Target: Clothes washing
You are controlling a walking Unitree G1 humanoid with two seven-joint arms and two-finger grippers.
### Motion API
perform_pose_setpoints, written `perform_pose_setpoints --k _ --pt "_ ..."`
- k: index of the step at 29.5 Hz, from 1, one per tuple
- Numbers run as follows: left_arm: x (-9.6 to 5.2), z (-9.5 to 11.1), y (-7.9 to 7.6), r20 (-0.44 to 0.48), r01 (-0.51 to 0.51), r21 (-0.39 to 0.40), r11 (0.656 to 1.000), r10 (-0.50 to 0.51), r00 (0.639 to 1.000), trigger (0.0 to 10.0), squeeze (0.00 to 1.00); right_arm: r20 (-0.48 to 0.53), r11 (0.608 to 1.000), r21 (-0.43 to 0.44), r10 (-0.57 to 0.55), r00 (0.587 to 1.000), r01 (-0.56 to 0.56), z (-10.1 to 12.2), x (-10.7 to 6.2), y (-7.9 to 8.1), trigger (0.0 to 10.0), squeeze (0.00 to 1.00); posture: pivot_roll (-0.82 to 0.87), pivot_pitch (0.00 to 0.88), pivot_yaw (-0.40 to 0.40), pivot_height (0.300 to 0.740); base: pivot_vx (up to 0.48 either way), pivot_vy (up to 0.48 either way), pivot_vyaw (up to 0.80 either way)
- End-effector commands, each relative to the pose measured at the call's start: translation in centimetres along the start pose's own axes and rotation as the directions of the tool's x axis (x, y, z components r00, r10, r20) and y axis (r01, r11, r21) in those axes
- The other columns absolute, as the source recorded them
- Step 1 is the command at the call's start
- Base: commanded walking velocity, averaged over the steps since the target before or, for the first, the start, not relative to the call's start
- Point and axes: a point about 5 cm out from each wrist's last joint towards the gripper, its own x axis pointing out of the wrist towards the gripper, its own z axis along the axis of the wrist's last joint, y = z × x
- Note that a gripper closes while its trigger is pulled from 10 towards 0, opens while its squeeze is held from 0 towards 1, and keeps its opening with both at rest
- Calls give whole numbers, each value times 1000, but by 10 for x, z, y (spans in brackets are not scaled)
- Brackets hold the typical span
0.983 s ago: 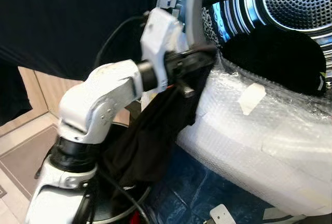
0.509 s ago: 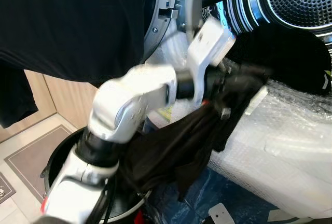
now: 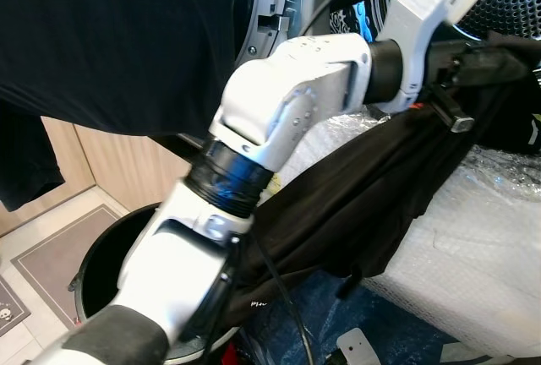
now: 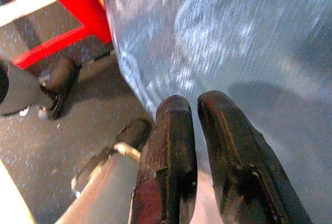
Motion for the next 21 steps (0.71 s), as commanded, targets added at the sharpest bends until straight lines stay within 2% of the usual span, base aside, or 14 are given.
perform_pose_setpoints --k 1,3,4,5,7,12,17,21 --pt "10 2 -9 3 57 18 998 -57 998 0 0 28 999 26 -20 999 19 7 0 -5 10000 0 206 0 -77 740 0 0 0" --pt "18 -14 -21 -19 123 -35 992 -123 992 0 0 107 997 58 -47 993 41 27 0 -12 10000 0 193 0 -73 740 0 0 0" --pt "18 -14 -21 -19 123 -35 992 -123 992 0 0 107 997 58 -47 993 41 27 0 -12 10000 0 193 0 -73 740 0 0 0" --pt "16 -25 -25 -42 136 -55 989 -139 989 0 0 174 994 97 -68 982 52 42 -2 -21 10000 0 180 0 -64 740 0 0 0" --pt "9 -33 -24 -56 124 -87 988 -130 990 0 0 243 993 113 -72 967 45 56 -6 -32 10000 0 175 0 -64 740 0 0 0" --pt "-10 -33 -12 -75 46 -110 993 -54 996 0 0 237 998 38 -58 970 50 51 -9 -41 10000 0 209 0 -80 740 0 0 0" --pt "-19 -33 -8 -94 16 -118 993 -28 995 0 0 230 999 27 -50 972 45 47 -9 -42 10000 0 248 0 -86 740 0 0 0" --pt "-29 -39 -11 -151 -28 -131 991 8 988 0 0 232 999 23 -37 972 33 52 -8 -39 10000 0 320 0 -76 740 0 0 0"
